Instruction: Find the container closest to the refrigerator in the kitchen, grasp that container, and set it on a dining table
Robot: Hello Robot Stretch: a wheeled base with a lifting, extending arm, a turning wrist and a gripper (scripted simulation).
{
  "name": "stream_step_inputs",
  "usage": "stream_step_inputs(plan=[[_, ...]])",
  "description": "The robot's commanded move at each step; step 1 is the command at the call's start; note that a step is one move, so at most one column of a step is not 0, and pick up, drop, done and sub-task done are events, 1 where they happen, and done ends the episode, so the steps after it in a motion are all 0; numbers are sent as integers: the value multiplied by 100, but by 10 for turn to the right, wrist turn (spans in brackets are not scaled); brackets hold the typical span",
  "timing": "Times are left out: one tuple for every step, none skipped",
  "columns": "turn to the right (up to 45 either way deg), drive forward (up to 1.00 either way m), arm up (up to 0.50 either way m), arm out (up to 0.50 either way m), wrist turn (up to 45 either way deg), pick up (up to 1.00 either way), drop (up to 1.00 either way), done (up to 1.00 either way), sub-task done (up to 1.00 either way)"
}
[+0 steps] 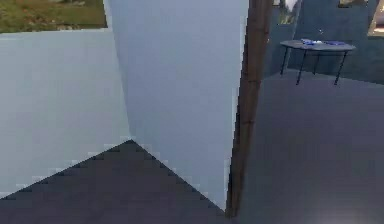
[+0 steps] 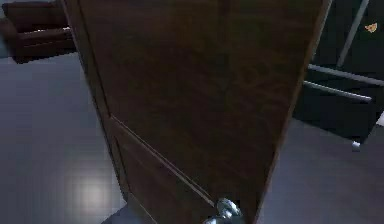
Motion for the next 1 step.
stream_step_inputs(plan=[[-450, 0, 0, 0, 0, 0, 0, 0, 0]])
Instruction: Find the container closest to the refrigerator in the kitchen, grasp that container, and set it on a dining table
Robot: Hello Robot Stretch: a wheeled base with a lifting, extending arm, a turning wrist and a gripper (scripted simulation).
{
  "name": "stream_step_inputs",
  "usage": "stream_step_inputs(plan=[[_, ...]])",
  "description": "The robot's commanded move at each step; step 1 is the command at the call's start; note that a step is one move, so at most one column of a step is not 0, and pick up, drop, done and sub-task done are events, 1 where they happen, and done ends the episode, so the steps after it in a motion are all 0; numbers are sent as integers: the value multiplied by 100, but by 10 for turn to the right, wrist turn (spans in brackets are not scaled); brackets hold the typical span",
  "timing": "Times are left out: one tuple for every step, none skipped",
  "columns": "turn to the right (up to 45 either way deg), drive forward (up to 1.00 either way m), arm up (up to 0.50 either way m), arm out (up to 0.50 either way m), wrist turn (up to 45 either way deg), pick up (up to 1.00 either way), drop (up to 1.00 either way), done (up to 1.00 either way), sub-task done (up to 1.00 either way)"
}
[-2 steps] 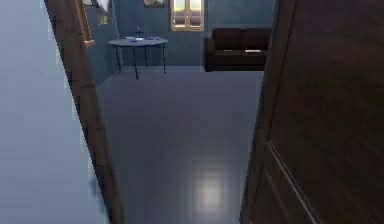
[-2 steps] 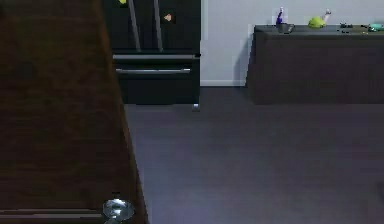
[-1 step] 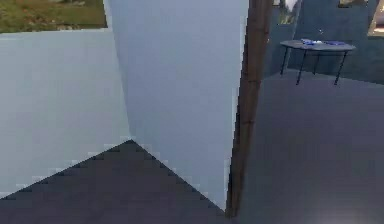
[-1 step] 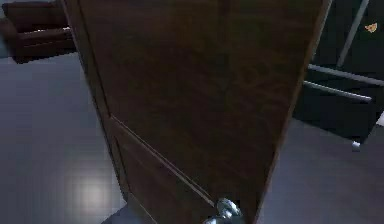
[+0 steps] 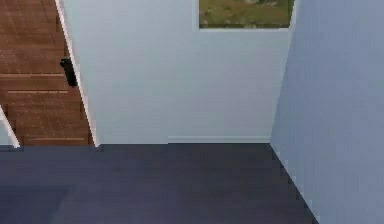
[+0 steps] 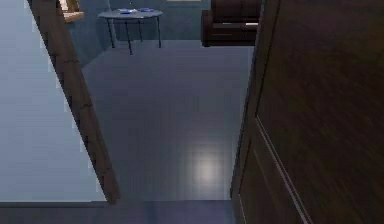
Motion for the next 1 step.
stream_step_inputs(plan=[[-180, 0, 0, 0, 0, 0, 0, 0, 0]])
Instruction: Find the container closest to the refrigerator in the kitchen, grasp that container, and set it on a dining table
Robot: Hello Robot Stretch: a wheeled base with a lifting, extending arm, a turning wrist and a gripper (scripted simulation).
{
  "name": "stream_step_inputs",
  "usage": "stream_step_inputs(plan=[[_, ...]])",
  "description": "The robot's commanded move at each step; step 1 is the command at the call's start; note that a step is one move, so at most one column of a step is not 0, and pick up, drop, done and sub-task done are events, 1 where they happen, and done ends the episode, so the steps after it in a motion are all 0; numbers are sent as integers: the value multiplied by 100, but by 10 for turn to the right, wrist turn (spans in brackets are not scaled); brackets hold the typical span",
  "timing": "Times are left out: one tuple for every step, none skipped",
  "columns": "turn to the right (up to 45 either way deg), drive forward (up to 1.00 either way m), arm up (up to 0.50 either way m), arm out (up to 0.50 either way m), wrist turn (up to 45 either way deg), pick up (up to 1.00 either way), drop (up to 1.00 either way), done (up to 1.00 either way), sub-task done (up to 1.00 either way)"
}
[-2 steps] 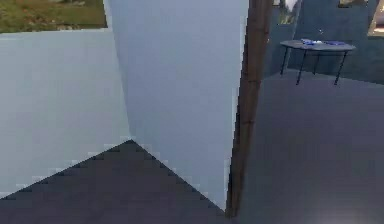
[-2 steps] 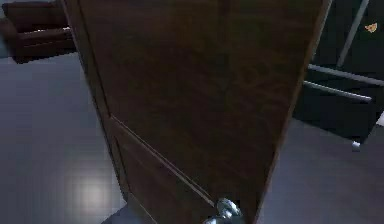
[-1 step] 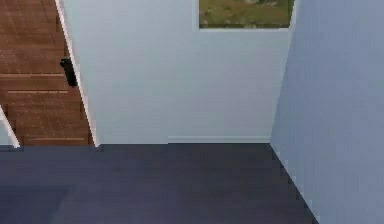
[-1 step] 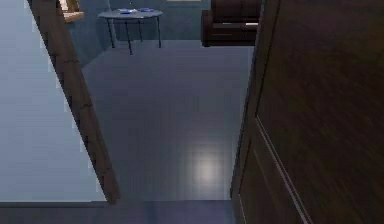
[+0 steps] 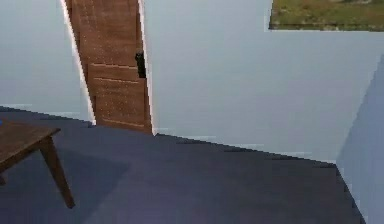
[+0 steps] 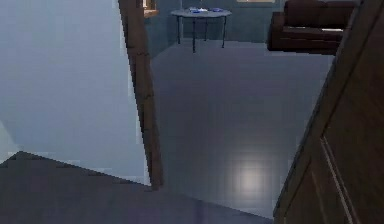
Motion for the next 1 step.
stream_step_inputs(plan=[[0, 5, 0, 0, 0, 0, 0, 0, 0]])
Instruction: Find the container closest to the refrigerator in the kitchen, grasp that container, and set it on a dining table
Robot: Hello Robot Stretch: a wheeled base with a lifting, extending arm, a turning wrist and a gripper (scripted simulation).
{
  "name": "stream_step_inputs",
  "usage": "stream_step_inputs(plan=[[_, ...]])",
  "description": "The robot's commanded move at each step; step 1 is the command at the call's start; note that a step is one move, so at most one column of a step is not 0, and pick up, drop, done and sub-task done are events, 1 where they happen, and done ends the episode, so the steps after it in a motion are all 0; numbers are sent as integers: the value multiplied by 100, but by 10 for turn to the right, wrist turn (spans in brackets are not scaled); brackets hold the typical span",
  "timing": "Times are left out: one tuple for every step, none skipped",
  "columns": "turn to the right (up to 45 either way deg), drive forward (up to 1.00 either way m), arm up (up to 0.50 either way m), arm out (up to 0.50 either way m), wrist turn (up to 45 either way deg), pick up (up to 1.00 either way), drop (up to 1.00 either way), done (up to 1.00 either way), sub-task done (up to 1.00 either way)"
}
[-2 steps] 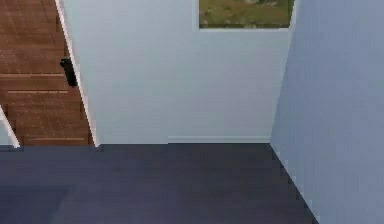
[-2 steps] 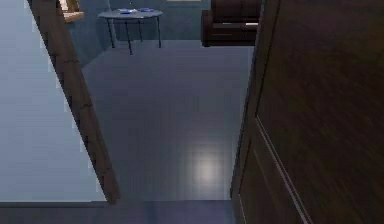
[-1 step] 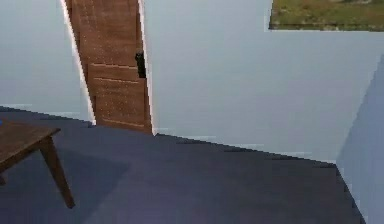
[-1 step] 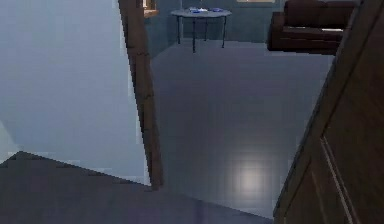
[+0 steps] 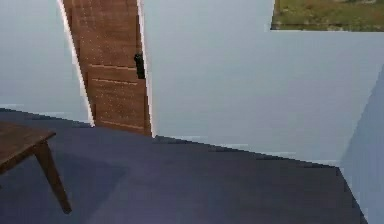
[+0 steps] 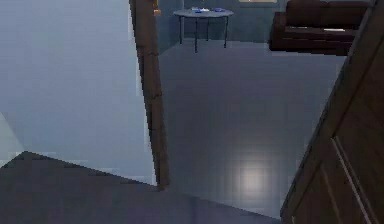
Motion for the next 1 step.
stream_step_inputs(plan=[[0, 55, 0, 0, 0, 0, 0, 0, 0]])
